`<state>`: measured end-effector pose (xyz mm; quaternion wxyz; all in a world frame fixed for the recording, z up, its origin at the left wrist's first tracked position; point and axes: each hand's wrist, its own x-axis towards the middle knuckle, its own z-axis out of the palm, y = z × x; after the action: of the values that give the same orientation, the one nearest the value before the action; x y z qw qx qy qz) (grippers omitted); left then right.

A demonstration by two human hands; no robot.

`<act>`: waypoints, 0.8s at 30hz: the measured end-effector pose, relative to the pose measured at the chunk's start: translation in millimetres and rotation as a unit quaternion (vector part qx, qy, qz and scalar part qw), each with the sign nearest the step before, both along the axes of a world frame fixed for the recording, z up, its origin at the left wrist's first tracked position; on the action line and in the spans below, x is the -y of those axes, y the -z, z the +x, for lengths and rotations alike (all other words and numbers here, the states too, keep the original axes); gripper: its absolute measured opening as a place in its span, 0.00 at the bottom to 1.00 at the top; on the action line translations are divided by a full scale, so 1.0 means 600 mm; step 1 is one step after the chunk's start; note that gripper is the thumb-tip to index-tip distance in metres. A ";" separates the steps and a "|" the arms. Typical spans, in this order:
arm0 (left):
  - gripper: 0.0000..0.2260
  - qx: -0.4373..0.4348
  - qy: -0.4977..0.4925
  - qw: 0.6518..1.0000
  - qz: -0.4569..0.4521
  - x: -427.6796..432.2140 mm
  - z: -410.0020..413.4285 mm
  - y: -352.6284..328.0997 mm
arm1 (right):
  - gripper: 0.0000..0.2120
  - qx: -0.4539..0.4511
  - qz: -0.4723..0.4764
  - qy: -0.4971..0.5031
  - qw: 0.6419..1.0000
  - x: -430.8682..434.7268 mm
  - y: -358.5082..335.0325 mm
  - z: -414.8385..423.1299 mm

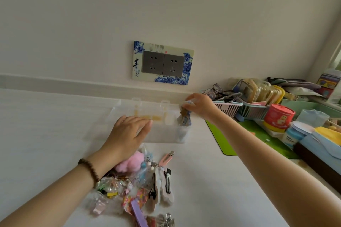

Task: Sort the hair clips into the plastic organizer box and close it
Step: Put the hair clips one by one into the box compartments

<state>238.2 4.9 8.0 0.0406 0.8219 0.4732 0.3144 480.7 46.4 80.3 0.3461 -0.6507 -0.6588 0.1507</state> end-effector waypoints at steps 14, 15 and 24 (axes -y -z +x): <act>0.38 0.014 -0.003 1.000 0.008 0.006 0.003 -0.001 | 0.26 0.169 0.080 -0.060 0.981 0.046 0.040 0.004; 0.37 0.014 -0.002 1.000 0.009 0.007 0.004 -0.002 | 0.28 0.195 0.072 -0.064 0.976 0.047 0.046 0.005; 0.36 -0.004 0.024 1.000 -0.014 0.007 -0.006 -0.005 | 0.29 0.217 0.007 -0.100 0.971 0.057 0.058 -0.006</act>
<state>234.3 0.7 11.0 0.0579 0.8335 0.4580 0.3037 476.9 12.0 45.4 0.1828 -0.5958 -0.7813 0.0349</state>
